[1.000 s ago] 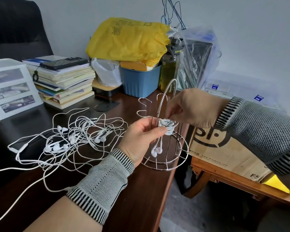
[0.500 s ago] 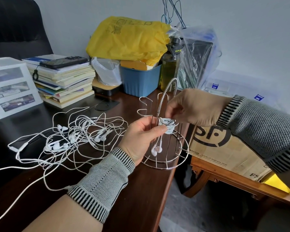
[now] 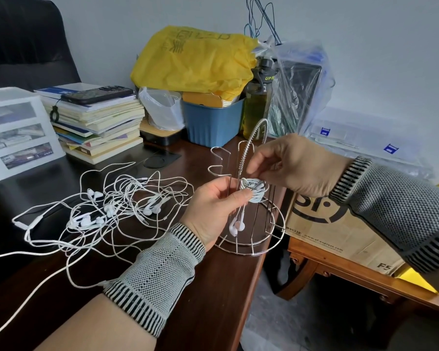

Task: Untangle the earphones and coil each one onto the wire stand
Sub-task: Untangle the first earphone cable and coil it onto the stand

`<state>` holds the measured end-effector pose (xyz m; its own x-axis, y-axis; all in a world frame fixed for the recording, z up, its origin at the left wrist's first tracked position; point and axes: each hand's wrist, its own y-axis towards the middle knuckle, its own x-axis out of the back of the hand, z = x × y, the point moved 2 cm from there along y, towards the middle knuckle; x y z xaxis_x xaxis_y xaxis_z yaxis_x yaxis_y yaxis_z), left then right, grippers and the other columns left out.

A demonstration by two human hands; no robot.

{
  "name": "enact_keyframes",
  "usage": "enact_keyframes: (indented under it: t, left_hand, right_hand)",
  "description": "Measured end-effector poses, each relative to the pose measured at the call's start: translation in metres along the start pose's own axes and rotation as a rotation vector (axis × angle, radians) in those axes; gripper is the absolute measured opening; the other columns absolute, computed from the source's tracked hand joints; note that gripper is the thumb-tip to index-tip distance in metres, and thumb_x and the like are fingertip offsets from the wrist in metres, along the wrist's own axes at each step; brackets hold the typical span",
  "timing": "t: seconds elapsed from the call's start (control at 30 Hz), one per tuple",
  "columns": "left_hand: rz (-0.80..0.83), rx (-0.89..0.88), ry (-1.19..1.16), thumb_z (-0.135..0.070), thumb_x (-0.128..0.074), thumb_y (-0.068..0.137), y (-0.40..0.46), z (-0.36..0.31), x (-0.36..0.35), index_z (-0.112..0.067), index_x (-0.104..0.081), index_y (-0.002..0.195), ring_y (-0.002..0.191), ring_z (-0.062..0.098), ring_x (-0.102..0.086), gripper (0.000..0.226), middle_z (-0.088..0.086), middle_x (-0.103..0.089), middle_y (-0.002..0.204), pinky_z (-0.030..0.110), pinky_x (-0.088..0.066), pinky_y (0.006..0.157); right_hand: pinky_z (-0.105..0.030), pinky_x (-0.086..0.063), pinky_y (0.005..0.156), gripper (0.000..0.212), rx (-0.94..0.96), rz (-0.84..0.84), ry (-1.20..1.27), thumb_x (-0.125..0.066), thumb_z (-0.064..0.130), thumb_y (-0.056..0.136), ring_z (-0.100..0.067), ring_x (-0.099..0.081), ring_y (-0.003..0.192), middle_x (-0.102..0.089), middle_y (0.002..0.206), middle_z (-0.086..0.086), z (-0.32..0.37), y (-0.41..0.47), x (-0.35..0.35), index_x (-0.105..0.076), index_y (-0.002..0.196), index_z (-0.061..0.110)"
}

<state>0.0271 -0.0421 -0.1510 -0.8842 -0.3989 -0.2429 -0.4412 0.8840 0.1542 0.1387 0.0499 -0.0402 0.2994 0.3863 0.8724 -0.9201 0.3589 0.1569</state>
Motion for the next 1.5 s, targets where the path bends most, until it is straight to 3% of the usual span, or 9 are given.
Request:
enact_keyframes:
  t: [0.4, 0.53, 0.67, 0.8, 0.87, 0.93, 1.03, 1.17, 1.5]
  left_hand:
    - [-0.018, 0.016, 0.016, -0.011, -0.074, 0.082, -0.001, -0.001, 0.001, -0.009, -0.068, 0.085, 0.064, 0.024, -0.055, 0.007, 0.000, -0.069, 0.074, 0.036, -0.048, 0.060]
    - [-0.039, 0.011, 0.052, -0.006, -0.069, 0.085, -0.002, -0.002, -0.001, -0.008, -0.068, 0.090, 0.072, 0.018, -0.060, 0.005, 0.001, -0.071, 0.079, 0.026, -0.054, 0.056]
    - [-0.083, -0.041, 0.164, -0.007, -0.071, 0.084, -0.006, -0.009, -0.003, -0.006, -0.068, 0.094, 0.074, 0.022, -0.068, 0.010, 0.006, -0.074, 0.086, 0.030, -0.058, 0.059]
    - [-0.140, -0.094, 0.333, -0.011, -0.073, 0.084, -0.012, -0.017, -0.005, -0.005, -0.070, 0.095, 0.073, 0.041, -0.069, 0.013, 0.009, -0.075, 0.085, 0.059, -0.056, 0.068]
    - [-0.158, -0.087, 0.362, -0.018, -0.075, 0.082, -0.013, -0.018, -0.006, -0.010, -0.071, 0.093, 0.061, 0.037, -0.069, 0.014, 0.005, -0.075, 0.081, 0.063, -0.055, 0.059]
    - [-0.212, -0.116, 0.553, -0.039, -0.077, 0.076, -0.013, -0.021, -0.004, -0.022, -0.073, 0.089, 0.062, 0.020, -0.072, 0.022, -0.007, -0.075, 0.077, 0.050, -0.060, 0.065]
    - [-0.297, -0.190, 0.994, -0.065, -0.069, 0.070, -0.018, -0.036, -0.002, -0.030, -0.073, 0.082, 0.072, -0.002, -0.068, 0.037, -0.018, -0.071, 0.070, 0.033, -0.058, 0.074]
    - [-0.361, -0.222, 1.331, -0.073, -0.059, 0.074, -0.027, -0.051, -0.004, -0.025, -0.062, 0.071, 0.071, 0.008, -0.064, 0.049, -0.012, -0.065, 0.062, 0.031, -0.053, 0.071]
    - [-0.316, -0.454, 1.322, -0.042, -0.063, 0.088, -0.029, -0.055, -0.017, -0.024, -0.064, 0.070, 0.061, 0.016, -0.063, 0.025, -0.007, -0.065, 0.058, 0.034, -0.052, 0.064]
  right_hand:
    - [-0.019, -0.050, 0.092, 0.013, -0.082, 0.015, 0.105, -0.070, 0.009, 0.085, -0.013, -0.069, 0.088, -0.074, 0.091, -0.002, 0.000, -0.001, 0.003, -0.073, 0.096, 0.014]
    - [-0.023, -0.050, 0.095, 0.021, -0.115, 0.082, 0.152, -0.064, 0.003, 0.086, -0.012, -0.069, 0.094, -0.074, 0.097, -0.004, 0.002, -0.006, 0.006, -0.070, 0.101, 0.016]
    - [-0.012, -0.049, 0.069, 0.032, -0.141, 0.147, 0.173, -0.059, -0.007, 0.083, 0.002, -0.067, 0.072, -0.073, 0.096, -0.001, 0.005, -0.013, 0.007, -0.066, 0.108, 0.012]
    - [-0.023, -0.055, 0.078, 0.039, -0.145, 0.128, 0.178, -0.063, -0.005, 0.081, -0.011, -0.070, 0.087, -0.073, 0.101, 0.000, 0.003, -0.014, 0.002, -0.065, 0.114, 0.015]
    - [-0.011, -0.049, 0.063, 0.038, -0.142, 0.155, 0.194, -0.065, -0.002, 0.082, 0.001, -0.065, 0.070, -0.072, 0.107, -0.001, 0.004, -0.014, 0.000, -0.062, 0.115, 0.015]
    - [-0.007, -0.042, 0.054, 0.038, -0.148, 0.177, 0.187, -0.064, -0.002, 0.082, 0.007, -0.059, 0.059, -0.070, 0.111, -0.001, 0.005, -0.014, -0.003, -0.059, 0.115, 0.017]
    - [-0.021, -0.053, 0.079, 0.039, -0.151, 0.160, 0.190, -0.062, -0.003, 0.083, -0.014, -0.068, 0.096, -0.069, 0.113, 0.002, 0.003, -0.016, -0.004, -0.058, 0.111, 0.023]
    - [-0.040, -0.052, 0.094, 0.043, -0.135, 0.148, 0.174, -0.061, -0.006, 0.084, -0.019, -0.066, 0.104, -0.067, 0.114, 0.006, 0.004, -0.017, -0.006, -0.056, 0.109, 0.028]
    - [-0.051, -0.053, 0.089, 0.047, -0.135, 0.121, 0.148, -0.056, -0.010, 0.082, -0.028, -0.067, 0.099, -0.067, 0.115, 0.000, 0.006, -0.013, -0.010, -0.056, 0.115, 0.024]
